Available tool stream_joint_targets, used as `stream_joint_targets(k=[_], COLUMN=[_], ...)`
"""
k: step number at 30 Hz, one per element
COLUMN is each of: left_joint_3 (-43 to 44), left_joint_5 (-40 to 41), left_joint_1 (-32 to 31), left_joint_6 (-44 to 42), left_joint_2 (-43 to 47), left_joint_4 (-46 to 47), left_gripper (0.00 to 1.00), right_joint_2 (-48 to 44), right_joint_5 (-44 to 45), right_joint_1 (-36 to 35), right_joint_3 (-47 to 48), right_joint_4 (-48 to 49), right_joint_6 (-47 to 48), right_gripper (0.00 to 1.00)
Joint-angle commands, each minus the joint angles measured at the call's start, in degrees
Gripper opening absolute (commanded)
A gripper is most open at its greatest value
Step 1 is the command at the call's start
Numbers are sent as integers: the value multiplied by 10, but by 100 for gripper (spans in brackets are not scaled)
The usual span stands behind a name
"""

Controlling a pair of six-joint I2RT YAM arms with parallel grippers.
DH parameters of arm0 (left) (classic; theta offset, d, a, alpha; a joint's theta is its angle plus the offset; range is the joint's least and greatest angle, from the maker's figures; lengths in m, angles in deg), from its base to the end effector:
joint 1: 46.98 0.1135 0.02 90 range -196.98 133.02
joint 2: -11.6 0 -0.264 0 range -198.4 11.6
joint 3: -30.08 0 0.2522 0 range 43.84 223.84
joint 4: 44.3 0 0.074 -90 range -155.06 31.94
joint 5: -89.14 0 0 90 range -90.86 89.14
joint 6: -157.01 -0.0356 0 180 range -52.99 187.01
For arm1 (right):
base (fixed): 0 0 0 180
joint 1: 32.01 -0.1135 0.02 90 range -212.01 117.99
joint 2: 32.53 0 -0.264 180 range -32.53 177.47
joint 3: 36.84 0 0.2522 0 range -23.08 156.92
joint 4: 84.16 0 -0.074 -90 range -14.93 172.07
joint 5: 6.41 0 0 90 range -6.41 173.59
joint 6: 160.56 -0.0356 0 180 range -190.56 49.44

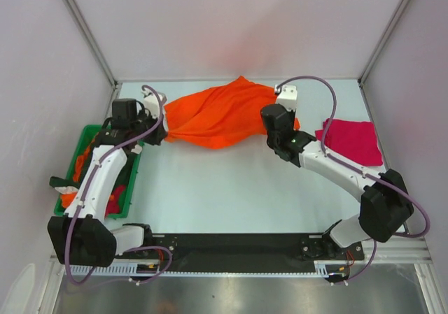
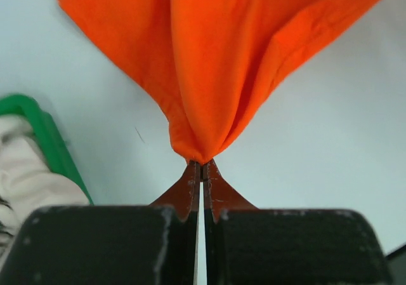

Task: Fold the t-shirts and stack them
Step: Flatten out the tshirt, then fold the flattened tshirt in 1/3 of the way

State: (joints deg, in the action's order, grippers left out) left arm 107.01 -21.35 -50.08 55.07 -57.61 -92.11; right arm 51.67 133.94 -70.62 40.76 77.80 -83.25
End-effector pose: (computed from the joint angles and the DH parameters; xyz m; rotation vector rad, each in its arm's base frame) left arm 0.2573 -0.0264 0.3251 0.4777 2.1860 -0.3218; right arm 0.2763 0.1856 0.3068 0.1231 1.8438 -0.2583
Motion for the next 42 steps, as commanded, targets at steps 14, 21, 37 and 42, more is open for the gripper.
stream_joint_targets(k=[14,21,37,42], left_joint_3=[-89,-92,-19,-17], left_joint_5=[-6,-7,-15,11], left_joint_1=[1,1,-2,-2], left_joint_6=[-39,-40,-46,-86], left_joint_2=[101,109,113,126], left_joint_4=[-99,-119,-219,-237], left_gripper=[0,0,0,0], right_joint_2=[-133,-104,-75,-89], right_joint_5=[118,116,44,34], right_joint_1=[-201,-293,-422,-434], right_joint_3=[-52,-23,-24,-35], right_joint_4=[-454,-675,-827,-827], right_joint_6=[-435,-703,-938,-948], right_gripper=[0,0,0,0])
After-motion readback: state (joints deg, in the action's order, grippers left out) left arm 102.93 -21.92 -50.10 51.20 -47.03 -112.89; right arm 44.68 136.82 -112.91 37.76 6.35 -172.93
